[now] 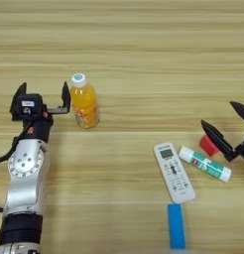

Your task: Move the objects on the table

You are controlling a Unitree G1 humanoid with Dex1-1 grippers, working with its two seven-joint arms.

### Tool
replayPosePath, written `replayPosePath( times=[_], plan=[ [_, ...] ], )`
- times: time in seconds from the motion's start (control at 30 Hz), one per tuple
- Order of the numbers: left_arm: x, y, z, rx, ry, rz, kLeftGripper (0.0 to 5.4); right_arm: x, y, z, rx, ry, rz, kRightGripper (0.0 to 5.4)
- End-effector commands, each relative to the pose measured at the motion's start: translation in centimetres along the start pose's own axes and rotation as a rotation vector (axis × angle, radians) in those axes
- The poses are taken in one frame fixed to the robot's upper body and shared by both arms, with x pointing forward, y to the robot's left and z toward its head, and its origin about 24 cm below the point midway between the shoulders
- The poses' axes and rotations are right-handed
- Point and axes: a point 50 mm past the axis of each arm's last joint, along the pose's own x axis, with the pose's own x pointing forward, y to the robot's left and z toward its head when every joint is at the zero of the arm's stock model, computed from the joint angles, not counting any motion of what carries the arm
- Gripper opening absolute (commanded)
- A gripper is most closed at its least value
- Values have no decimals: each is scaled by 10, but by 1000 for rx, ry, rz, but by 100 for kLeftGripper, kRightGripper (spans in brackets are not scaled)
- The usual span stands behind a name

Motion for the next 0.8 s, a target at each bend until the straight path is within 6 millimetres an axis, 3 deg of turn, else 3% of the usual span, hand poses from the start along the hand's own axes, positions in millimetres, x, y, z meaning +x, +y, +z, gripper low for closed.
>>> replayPosePath(
  times=[0.03,0.4,0.8],
  plan=[
    [1,-5,-2,2,14,-13,538,-13,2,-6,-3,138,147,540],
    [1,-7,-3,0,13,-13,538,-39,9,-15,-69,354,360,540],
    [0,-7,-1,2,7,-14,538,-51,13,-31,-82,459,394,540]
  ],
)
